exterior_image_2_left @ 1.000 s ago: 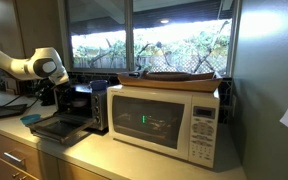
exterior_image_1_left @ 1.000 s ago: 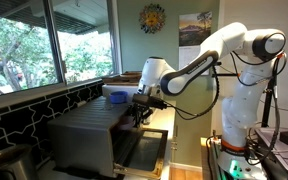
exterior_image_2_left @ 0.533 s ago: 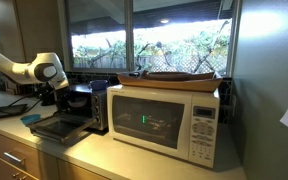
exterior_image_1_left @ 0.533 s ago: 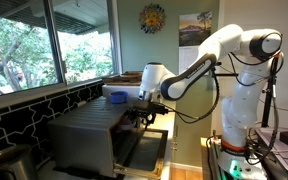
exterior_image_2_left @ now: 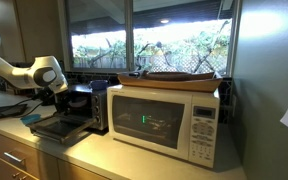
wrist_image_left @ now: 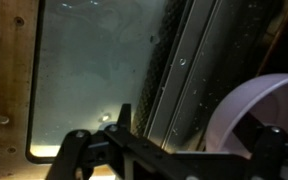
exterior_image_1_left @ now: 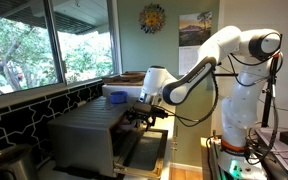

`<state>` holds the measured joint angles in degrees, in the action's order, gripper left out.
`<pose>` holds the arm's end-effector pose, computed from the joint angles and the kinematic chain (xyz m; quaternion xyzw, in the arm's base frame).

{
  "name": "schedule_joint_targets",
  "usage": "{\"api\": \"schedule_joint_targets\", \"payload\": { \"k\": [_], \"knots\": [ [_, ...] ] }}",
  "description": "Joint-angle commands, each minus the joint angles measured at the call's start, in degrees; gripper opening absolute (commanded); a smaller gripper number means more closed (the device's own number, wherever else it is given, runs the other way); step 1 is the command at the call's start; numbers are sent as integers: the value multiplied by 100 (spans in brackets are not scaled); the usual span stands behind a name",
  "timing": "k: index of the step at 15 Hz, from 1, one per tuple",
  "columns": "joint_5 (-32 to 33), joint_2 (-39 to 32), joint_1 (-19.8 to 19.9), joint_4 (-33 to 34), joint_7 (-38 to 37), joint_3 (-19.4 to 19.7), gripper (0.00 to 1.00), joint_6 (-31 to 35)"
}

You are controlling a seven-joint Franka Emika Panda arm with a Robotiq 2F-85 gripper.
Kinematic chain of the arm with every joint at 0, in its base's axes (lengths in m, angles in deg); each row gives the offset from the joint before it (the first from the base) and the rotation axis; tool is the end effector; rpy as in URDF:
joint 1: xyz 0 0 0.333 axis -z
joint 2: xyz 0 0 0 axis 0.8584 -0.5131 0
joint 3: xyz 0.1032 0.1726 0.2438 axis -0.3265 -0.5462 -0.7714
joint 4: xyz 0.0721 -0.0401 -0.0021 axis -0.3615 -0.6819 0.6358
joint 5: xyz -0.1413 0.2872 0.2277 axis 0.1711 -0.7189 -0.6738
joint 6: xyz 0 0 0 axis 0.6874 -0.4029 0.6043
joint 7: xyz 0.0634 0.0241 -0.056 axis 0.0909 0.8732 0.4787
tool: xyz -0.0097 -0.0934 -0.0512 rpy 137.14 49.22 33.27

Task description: Pour the water from the blue cup to the pink bowl then put the bowl into the oven

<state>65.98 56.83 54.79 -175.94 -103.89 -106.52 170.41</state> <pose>0.4246 0.1833 0.4170 -0.8175 0.5439 -0.1415 0.1264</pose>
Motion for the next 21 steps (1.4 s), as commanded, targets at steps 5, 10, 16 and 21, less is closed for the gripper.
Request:
{"api": "schedule_joint_targets", "payload": {
  "k": [5,10,16,21],
  "knots": [
    [262,81,211,101,-378,2,100,907],
    [152,90,11,-208,-158,4,100,513],
    [167,131,18,-218,-151,0,100,507],
    [673,252,194,-301,-101,-95,100,563]
  ]
}}
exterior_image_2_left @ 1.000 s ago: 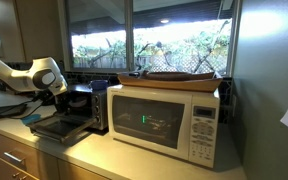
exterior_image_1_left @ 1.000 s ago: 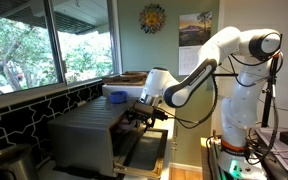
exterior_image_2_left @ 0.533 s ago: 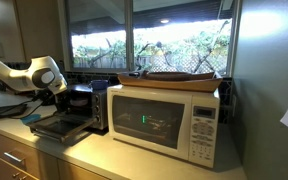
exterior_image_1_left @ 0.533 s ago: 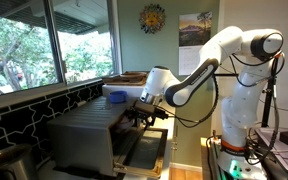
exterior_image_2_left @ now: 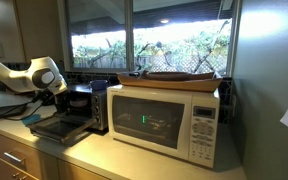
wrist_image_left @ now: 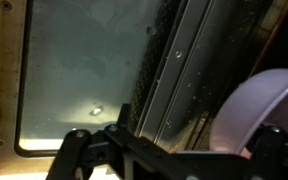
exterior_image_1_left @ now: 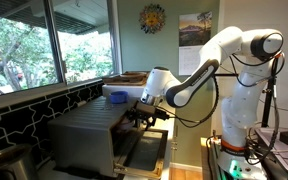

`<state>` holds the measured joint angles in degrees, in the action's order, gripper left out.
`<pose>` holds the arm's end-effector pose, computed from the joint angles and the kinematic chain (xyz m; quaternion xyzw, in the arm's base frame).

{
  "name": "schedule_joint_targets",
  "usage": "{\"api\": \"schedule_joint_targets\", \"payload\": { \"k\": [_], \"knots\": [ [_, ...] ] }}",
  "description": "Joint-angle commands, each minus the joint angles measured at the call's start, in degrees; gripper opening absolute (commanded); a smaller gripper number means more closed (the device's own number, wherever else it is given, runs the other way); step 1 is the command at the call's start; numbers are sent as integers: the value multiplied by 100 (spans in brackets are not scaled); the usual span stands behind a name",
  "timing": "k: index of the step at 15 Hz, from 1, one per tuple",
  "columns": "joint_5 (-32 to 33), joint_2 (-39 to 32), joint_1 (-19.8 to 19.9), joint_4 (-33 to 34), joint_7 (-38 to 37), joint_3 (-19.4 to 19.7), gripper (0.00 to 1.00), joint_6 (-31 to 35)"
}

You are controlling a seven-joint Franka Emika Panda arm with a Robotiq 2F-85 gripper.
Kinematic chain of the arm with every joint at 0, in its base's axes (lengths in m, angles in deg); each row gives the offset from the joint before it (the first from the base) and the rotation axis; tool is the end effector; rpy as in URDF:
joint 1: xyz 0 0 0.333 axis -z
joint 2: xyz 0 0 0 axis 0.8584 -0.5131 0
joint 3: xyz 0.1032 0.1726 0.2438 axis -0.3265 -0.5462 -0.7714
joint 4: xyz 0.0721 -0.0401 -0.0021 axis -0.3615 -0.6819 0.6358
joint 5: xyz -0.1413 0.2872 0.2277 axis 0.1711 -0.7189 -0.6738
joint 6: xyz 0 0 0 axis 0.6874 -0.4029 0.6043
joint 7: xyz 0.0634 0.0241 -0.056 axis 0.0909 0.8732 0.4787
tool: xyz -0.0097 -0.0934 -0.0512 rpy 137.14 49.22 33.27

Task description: Pour the water from the blue cup to the pink bowl then put the bowl into the oven

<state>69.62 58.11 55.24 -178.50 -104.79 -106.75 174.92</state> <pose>0.4178 0.1802 0.4148 -0.8211 0.5264 -0.1742 0.1357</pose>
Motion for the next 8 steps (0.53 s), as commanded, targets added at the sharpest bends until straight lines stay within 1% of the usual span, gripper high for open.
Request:
{"api": "schedule_joint_targets", "payload": {
  "k": [1,3,8],
  "knots": [
    [379,130,156,-54,-9,-76,100,164],
    [632,134,218,-58,-24,-132,100,237],
    [1112,237,254,-130,210,-128,100,372]
  ]
}}
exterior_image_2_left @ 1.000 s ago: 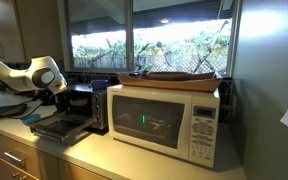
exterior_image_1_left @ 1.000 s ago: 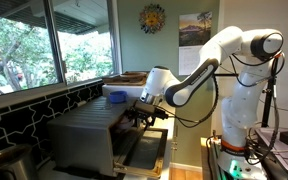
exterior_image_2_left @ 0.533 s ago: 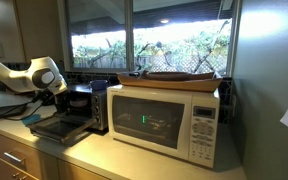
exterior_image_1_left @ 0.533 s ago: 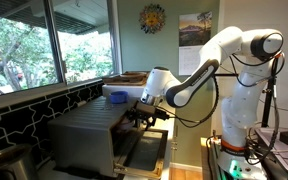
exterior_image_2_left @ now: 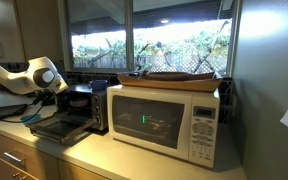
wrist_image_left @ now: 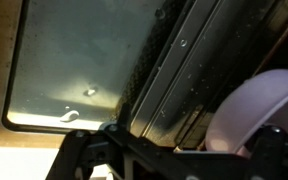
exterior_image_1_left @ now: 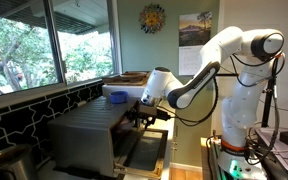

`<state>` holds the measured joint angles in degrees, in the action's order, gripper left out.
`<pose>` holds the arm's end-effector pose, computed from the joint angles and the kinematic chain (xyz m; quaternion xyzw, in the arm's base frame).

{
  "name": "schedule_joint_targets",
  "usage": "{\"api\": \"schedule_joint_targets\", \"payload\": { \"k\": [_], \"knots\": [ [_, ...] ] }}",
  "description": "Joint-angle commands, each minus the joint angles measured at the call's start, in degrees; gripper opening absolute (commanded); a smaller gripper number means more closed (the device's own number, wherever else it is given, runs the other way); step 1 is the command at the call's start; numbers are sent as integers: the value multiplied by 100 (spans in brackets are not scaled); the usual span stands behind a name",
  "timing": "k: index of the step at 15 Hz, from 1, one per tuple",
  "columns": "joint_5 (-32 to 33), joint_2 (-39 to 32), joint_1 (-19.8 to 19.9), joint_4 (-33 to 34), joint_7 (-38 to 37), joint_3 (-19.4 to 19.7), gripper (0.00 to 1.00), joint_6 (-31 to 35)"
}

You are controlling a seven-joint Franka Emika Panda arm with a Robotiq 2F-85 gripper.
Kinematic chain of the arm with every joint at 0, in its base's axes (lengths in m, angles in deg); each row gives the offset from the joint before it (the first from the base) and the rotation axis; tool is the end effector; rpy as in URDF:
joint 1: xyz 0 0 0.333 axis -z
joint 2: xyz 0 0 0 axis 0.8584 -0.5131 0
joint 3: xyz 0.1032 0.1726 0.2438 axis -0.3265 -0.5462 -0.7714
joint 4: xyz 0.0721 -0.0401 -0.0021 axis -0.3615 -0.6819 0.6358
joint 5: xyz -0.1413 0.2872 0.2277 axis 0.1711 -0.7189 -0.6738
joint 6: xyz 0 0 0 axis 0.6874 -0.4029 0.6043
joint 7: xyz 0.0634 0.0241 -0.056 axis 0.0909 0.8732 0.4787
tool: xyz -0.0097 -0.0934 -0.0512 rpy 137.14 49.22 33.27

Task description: Pour the water from the blue cup to the pink bowl then put the bowl into the oven

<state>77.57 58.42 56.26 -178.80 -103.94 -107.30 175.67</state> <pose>0.4164 0.1808 0.4148 -0.8474 0.4735 -0.2133 0.1106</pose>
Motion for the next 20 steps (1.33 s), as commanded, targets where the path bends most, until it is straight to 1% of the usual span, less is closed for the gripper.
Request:
{"api": "schedule_joint_targets", "payload": {
  "k": [1,4,5,7,11,12,14,16,20],
  "knots": [
    [454,243,200,-120,114,-108,100,352],
    [805,322,349,-198,121,-211,100,562],
    [479,145,185,-132,169,-142,100,256],
    [678,163,192,-168,102,-132,100,329],
    [695,191,219,-183,113,-161,100,340],
    [904,244,320,-218,139,-212,100,385],
    [1158,275,369,-256,318,-200,100,470],
    [1546,297,485,-262,400,-241,100,604],
    [2422,301,718,-263,390,-306,100,935]
  ]
}}
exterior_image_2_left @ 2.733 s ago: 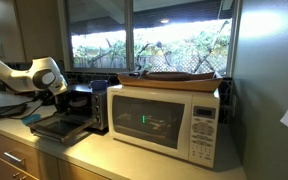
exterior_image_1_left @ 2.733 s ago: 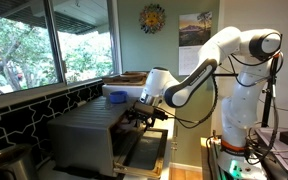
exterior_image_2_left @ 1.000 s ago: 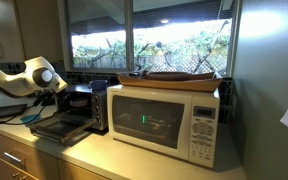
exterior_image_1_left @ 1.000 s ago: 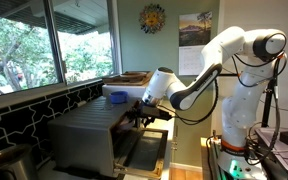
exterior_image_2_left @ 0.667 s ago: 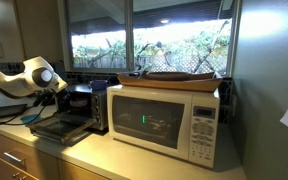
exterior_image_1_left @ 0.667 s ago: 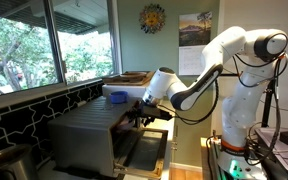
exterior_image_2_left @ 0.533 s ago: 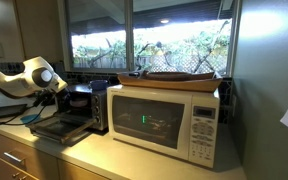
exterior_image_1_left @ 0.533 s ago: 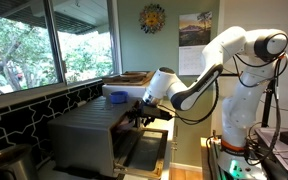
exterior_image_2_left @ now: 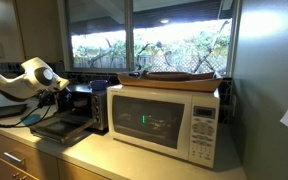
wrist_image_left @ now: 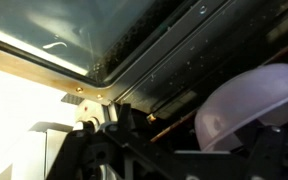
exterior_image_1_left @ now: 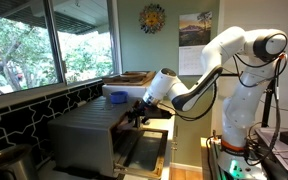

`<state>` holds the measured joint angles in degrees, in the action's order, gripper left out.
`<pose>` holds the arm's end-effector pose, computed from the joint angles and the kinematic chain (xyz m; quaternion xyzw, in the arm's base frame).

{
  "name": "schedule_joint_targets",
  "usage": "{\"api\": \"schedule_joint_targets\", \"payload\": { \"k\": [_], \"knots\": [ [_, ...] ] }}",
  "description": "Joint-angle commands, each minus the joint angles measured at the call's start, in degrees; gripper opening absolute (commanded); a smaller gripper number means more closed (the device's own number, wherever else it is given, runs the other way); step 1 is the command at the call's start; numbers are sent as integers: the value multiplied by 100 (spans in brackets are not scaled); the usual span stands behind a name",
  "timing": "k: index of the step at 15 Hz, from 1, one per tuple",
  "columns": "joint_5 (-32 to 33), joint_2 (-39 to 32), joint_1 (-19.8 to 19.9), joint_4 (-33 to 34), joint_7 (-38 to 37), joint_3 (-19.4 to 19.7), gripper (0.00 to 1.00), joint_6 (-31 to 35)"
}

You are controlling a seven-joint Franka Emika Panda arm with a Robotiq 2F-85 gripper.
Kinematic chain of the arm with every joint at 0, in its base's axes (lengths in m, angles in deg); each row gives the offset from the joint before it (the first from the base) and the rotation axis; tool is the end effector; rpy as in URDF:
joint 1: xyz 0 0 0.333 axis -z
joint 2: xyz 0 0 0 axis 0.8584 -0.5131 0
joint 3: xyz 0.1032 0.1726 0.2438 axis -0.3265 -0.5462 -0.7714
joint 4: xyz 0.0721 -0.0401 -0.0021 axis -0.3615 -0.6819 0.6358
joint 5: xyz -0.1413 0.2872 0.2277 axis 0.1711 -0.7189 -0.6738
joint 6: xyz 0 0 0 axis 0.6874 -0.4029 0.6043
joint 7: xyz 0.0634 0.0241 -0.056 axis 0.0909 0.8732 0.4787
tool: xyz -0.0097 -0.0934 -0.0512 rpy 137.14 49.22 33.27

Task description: Pour the water from the blue cup to the pink bowl then put the bowl into the oven

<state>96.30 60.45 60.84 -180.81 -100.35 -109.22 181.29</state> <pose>0.4101 0.1742 0.4171 -0.8900 0.3273 -0.3114 0.0623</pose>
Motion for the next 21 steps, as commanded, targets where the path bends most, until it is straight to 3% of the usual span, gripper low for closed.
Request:
{"api": "schedule_joint_targets", "payload": {
  "k": [1,7,8,12,21],
  "knots": [
    [718,94,287,-71,42,-100,100,486],
    [1556,185,540,-190,-21,-43,100,1225],
    [1311,1,364,-125,6,-33,100,887],
    [1334,-6,376,-133,6,-30,100,915],
    [2923,515,922,-188,126,-150,100,1961]
  ]
}}
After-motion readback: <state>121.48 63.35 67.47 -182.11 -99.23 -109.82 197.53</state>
